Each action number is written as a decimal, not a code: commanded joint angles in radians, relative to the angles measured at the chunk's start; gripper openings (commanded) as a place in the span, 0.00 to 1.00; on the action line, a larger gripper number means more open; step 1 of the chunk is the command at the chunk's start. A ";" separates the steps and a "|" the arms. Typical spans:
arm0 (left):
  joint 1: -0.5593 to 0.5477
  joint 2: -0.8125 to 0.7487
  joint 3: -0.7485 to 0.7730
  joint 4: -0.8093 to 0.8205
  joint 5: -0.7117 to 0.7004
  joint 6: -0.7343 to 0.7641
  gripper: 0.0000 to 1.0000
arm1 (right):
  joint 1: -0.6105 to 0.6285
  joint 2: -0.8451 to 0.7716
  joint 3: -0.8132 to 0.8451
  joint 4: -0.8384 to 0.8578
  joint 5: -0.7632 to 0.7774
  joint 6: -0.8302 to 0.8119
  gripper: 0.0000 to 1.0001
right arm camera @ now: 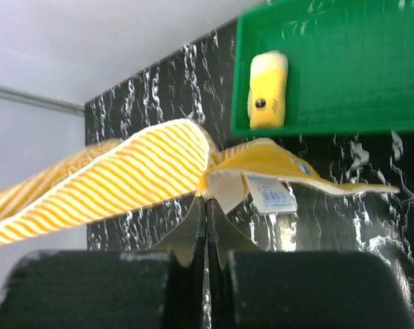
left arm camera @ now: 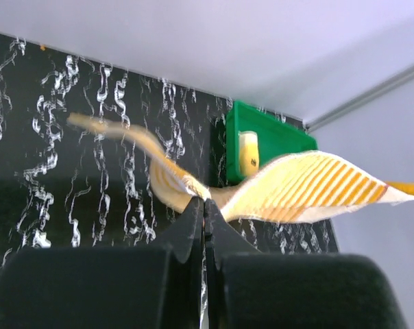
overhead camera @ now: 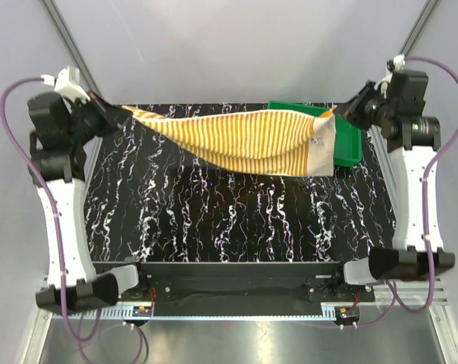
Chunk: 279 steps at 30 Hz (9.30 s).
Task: Roll the towels
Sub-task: Flatten the towel
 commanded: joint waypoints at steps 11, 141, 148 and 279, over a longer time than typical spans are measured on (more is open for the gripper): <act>0.002 -0.634 -0.805 -0.063 -0.268 0.001 0.00 | 0.005 -0.806 -0.900 -0.110 0.115 0.172 0.00; -0.056 0.581 -0.474 0.196 -0.665 -0.094 0.59 | -0.211 0.247 -0.881 0.392 -0.130 0.091 0.82; -0.055 0.553 -0.467 0.195 -0.646 -0.099 0.57 | -0.198 0.287 -0.876 0.409 -0.147 0.090 0.51; -0.025 -0.205 -0.949 -0.251 -0.666 -0.381 0.61 | -0.014 -0.078 -0.830 0.220 0.123 0.117 0.85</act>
